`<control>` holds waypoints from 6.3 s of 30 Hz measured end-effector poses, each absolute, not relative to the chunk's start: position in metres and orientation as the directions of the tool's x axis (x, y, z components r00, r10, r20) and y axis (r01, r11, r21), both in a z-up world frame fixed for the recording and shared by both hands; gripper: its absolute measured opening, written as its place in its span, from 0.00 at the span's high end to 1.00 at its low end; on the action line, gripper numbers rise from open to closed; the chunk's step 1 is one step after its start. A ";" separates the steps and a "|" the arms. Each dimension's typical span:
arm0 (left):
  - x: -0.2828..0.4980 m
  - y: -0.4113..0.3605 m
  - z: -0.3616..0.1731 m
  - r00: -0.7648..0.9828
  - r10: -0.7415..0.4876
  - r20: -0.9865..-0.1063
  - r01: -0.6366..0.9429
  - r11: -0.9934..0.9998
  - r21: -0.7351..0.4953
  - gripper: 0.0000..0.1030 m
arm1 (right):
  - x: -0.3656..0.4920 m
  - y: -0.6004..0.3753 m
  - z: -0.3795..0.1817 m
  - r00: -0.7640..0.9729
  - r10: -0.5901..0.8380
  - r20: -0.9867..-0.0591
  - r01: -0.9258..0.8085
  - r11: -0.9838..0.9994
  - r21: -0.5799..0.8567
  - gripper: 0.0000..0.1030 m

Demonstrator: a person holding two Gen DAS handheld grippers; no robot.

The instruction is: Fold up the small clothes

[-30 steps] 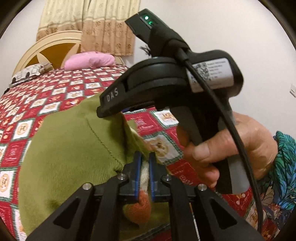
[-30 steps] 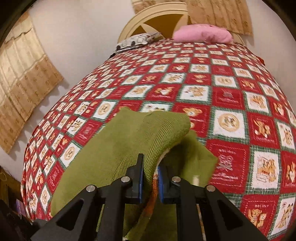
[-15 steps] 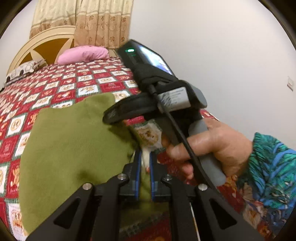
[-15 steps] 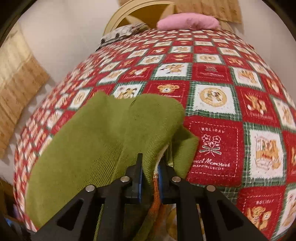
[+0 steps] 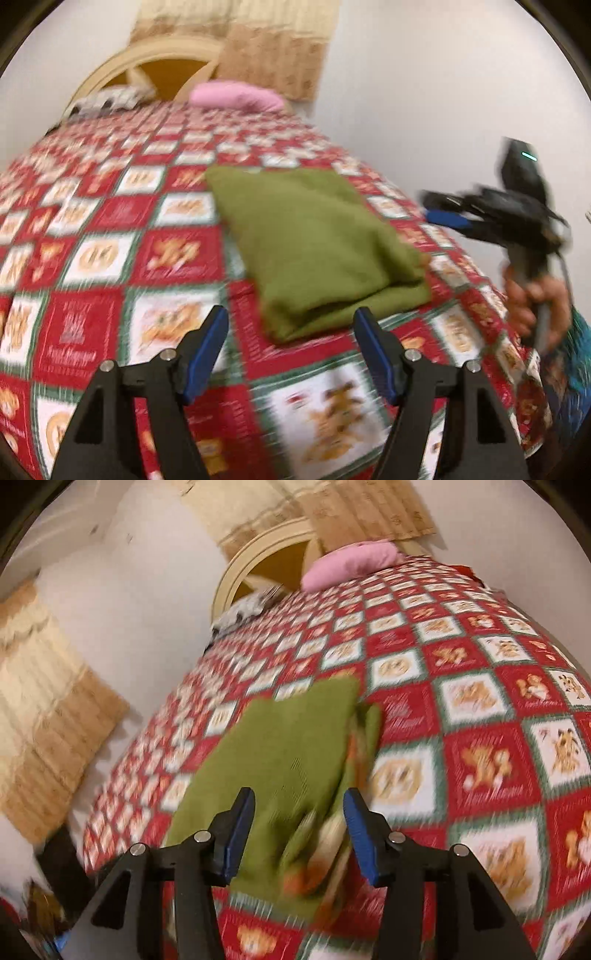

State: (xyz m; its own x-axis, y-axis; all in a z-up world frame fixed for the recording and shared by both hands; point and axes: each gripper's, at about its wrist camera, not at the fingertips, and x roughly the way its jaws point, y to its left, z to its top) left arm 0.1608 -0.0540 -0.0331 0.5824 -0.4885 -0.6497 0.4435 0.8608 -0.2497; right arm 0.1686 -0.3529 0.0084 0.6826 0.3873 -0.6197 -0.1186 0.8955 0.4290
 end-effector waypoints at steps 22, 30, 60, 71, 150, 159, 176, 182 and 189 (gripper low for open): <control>0.201 -0.059 -0.052 0.688 -0.165 -0.707 0.230 0.973 -0.003 0.24 | 0.150 -0.359 -0.016 0.588 0.489 -0.644 -0.108 0.836 0.538 0.88; 0.184 -0.062 -0.060 0.681 -0.140 -0.719 0.285 0.955 0.084 0.23 | 0.135 -0.366 -0.058 0.581 0.472 -0.663 -0.012 0.819 0.573 0.93; 0.235 -0.064 -0.013 0.731 -0.144 -0.667 0.209 0.978 0.018 0.18 | 0.208 -0.292 -0.032 0.677 0.090 -0.730 0.004 0.992 0.127 0.83; 0.250 -0.067 -0.038 0.682 -0.128 -0.720 0.166 0.986 -0.018 0.12 | 0.202 -0.331 -0.049 0.672 0.214 -0.709 0.066 0.936 0.345 0.83; 0.296 -0.115 -0.034 0.570 -0.431 -0.699 0.379 0.893 -0.243 0.56 | 0.231 -0.313 0.007 0.776 0.251 -0.579 -0.055 0.941 0.334 0.77; 0.265 -0.105 -0.001 0.615 -0.481 -0.625 0.428 0.869 -0.247 0.56 | 0.174 -0.302 0.046 0.843 0.233 -0.485 -0.062 0.938 0.341 0.78; 0.183 -0.117 0.043 0.565 -0.624 -0.540 0.585 0.764 -0.272 0.56 | 0.034 -0.305 0.104 0.932 0.132 -0.339 0.002 0.929 0.369 0.78; 0.144 -0.153 0.050 0.510 -0.670 -0.539 0.662 0.706 -0.252 0.56 | -0.023 -0.333 0.110 0.940 0.052 -0.336 0.082 0.924 0.374 0.78; 0.111 -0.211 0.045 0.411 -0.708 -0.574 0.733 0.631 -0.254 0.57 | -0.075 -0.376 0.110 0.927 -0.054 -0.372 0.199 0.911 0.362 0.78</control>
State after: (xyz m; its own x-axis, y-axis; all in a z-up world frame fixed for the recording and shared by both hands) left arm 0.1108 -0.2109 0.0449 0.4111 -0.7081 -0.5741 0.7328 0.6313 -0.2539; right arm -0.0751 -0.3764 0.1104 0.9267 -0.0544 -0.3719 0.1988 0.9107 0.3620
